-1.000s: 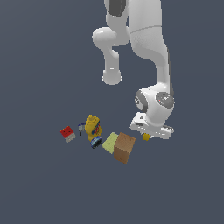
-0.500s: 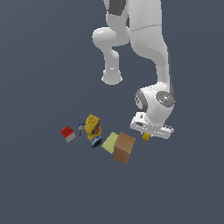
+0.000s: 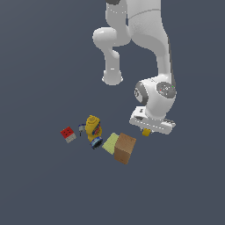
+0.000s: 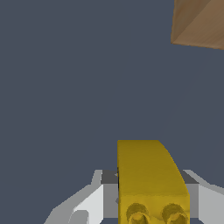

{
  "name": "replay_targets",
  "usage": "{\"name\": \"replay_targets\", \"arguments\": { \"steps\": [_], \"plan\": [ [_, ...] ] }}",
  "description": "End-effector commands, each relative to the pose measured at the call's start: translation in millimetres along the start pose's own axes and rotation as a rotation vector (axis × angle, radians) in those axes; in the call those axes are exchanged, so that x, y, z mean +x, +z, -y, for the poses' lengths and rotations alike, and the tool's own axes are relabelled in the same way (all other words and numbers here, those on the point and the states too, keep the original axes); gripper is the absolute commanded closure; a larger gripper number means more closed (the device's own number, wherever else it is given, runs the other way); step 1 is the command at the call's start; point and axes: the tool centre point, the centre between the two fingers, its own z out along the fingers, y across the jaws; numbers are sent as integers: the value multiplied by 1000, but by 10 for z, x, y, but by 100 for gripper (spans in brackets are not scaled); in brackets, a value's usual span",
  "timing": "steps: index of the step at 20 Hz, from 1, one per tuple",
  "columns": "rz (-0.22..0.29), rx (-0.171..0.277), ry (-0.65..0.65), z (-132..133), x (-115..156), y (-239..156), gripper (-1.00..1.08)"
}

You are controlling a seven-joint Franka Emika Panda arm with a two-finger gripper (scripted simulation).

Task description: Pick up a designated object from a clutter of objects.

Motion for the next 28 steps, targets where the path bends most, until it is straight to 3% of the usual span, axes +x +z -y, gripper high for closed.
{"name": "replay_targets", "arguments": {
  "steps": [1, 28],
  "plan": [
    [-1, 1, 0, -51, -23, -161, 108],
    [0, 2, 0, -805, -366, -2542, 108]
  ]
}}
